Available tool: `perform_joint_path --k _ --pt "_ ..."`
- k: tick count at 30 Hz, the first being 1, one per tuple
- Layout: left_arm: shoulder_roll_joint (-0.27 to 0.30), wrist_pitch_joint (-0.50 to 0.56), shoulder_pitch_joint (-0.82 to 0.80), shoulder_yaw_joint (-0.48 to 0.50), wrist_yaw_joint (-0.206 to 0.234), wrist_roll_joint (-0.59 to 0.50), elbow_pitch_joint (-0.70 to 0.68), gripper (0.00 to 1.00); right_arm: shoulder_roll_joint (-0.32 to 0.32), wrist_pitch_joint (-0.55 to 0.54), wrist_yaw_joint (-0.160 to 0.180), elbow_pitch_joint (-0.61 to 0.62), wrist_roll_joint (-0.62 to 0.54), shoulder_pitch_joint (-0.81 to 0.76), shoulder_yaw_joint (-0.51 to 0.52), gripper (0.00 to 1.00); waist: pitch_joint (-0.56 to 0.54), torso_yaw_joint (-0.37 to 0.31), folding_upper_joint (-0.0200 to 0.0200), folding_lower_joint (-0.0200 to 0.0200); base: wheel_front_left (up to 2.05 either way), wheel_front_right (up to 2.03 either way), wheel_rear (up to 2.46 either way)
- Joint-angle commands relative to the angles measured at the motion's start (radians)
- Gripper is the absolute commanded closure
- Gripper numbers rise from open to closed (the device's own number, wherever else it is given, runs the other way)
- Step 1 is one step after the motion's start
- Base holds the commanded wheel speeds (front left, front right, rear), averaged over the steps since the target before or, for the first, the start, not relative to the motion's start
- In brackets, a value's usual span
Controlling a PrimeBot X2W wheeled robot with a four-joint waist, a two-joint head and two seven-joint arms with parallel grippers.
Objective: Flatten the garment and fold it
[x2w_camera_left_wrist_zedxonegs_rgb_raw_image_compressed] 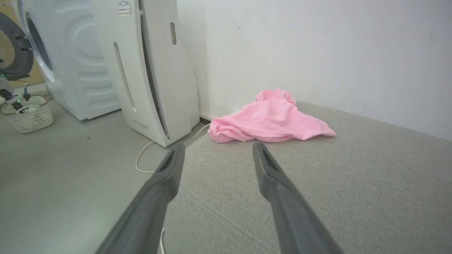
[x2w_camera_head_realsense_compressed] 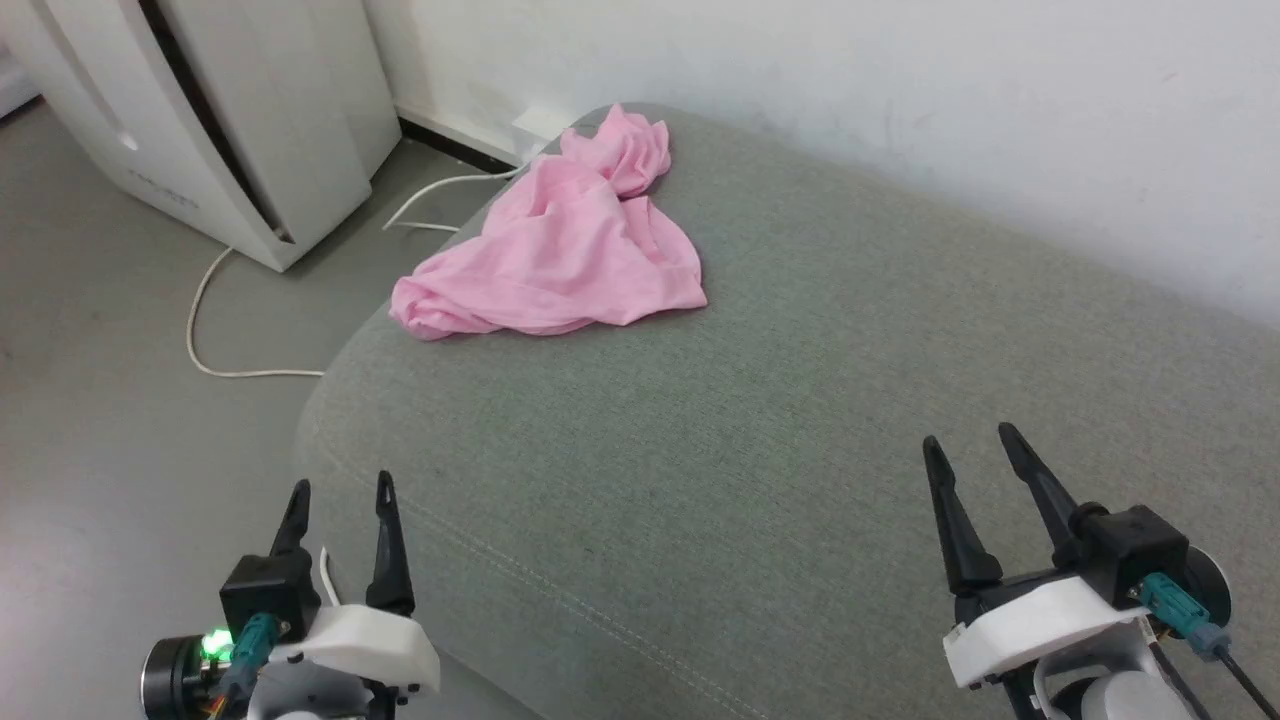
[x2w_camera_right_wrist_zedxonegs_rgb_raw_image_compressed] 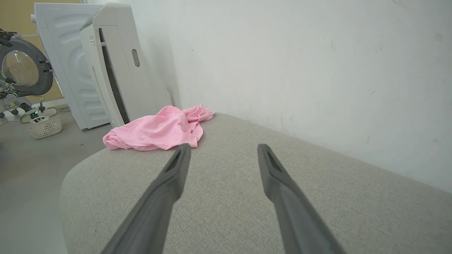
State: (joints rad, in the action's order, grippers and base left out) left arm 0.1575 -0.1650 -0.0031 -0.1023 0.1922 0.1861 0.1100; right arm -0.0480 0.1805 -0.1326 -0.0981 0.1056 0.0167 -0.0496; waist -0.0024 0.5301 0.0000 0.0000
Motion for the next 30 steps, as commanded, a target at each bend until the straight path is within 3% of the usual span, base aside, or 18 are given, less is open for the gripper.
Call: perform_joint_path --k 1,8,14,21,27,30 --pt "0.011 -0.013 0.008 -0.003 0.011 0.012 0.006 0.00 -0.002 0.012 0.002 -0.006 0.008 0.015 -0.001 0.00 0.001 0.015 0.0000 0.0000 0.00 0.00 0.00" --pt "0.022 -0.017 -0.002 -0.013 0.016 0.037 0.000 0.00 -0.002 0.025 0.002 -0.011 0.018 0.020 0.002 0.00 0.011 0.044 0.0000 0.0000 0.00 0.00 0.00" --pt "0.032 -0.001 -0.083 -0.011 -0.015 0.091 0.023 0.00 -0.002 0.018 0.002 0.008 0.002 0.039 0.008 0.00 0.064 0.047 0.0000 0.0000 0.00 0.00 0.00" --pt "0.063 0.096 -0.396 0.007 -0.107 0.171 0.166 0.00 -0.002 -0.042 0.002 0.084 -0.066 0.112 -0.012 0.00 0.255 -0.057 0.0000 0.0000 0.00 0.00 0.00" --pt "0.137 0.200 -0.697 0.062 -0.178 0.254 0.327 0.00 -0.013 -0.088 0.002 0.168 -0.122 0.214 -0.054 0.00 0.498 -0.210 0.0000 0.0000 0.00 0.00 0.00" --pt "0.158 0.233 -0.762 0.080 -0.188 0.277 0.363 0.00 -0.019 -0.088 0.002 0.180 -0.121 0.238 -0.057 0.00 0.552 -0.246 0.0000 0.0000 0.00 0.00 0.00"
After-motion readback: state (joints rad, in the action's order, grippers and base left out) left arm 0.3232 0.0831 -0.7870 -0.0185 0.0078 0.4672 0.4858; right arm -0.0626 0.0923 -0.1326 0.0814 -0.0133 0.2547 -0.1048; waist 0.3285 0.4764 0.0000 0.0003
